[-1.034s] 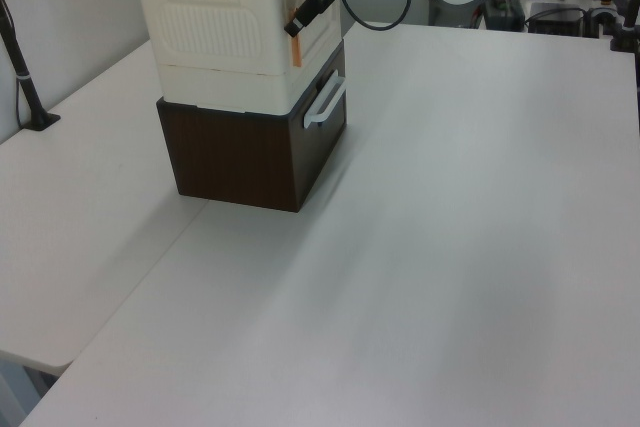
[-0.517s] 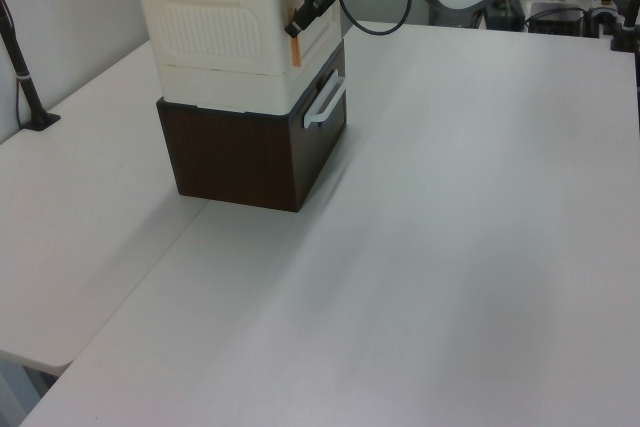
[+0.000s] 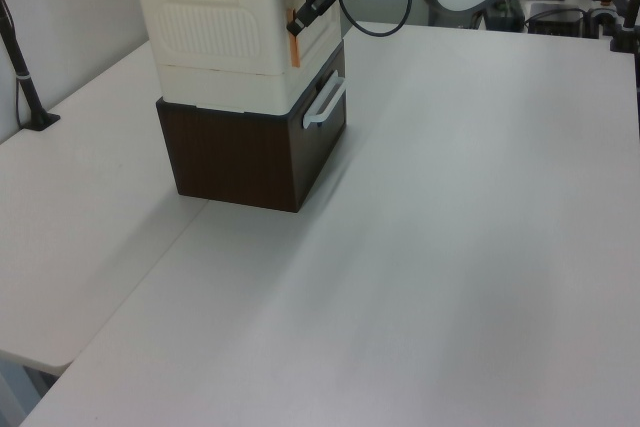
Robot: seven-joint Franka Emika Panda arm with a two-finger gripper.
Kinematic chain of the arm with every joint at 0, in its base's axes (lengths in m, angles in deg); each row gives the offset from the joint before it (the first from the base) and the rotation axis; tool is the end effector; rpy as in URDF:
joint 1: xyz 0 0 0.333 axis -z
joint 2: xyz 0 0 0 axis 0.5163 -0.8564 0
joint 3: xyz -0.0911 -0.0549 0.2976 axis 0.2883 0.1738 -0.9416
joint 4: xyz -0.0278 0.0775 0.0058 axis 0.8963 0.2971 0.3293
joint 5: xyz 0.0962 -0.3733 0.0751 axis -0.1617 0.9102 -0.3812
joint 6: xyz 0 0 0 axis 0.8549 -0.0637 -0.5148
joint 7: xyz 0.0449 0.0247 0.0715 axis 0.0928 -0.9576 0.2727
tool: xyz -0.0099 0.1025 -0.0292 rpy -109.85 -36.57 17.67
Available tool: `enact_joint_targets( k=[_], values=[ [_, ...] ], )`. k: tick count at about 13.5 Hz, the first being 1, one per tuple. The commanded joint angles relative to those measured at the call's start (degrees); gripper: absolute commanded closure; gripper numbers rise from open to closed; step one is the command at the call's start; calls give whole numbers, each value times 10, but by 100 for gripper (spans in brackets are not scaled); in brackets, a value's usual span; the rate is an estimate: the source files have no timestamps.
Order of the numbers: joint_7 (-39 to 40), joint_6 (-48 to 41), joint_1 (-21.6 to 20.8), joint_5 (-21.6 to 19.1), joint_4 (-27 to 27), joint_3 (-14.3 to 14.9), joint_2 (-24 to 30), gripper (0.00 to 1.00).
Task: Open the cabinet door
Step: 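Pull the door tab outward, swinging the cream door open on its hinge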
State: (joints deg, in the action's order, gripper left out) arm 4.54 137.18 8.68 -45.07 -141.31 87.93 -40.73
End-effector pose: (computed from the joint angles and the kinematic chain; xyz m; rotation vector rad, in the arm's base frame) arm 0.6967 0.1809 0.5983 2.8783 0.1347 1.2265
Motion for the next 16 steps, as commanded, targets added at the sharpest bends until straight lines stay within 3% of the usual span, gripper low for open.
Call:
enact_joint_targets(
  k=[1,7,10,11,12,13,16],
  values=[
    [-11,-8,-11,7,-8,8,15,86],
    [17,-114,-14,-5,-27,5,47,88],
    [41,-184,-12,-30,-27,4,69,87],
    [53,-220,-10,-42,-27,4,80,78],
    [62,-266,-8,-51,-27,6,93,62],
    [76,-340,-1,-54,-27,11,111,39],
    [85,-469,37,-45,-27,11,143,6]
  ],
)
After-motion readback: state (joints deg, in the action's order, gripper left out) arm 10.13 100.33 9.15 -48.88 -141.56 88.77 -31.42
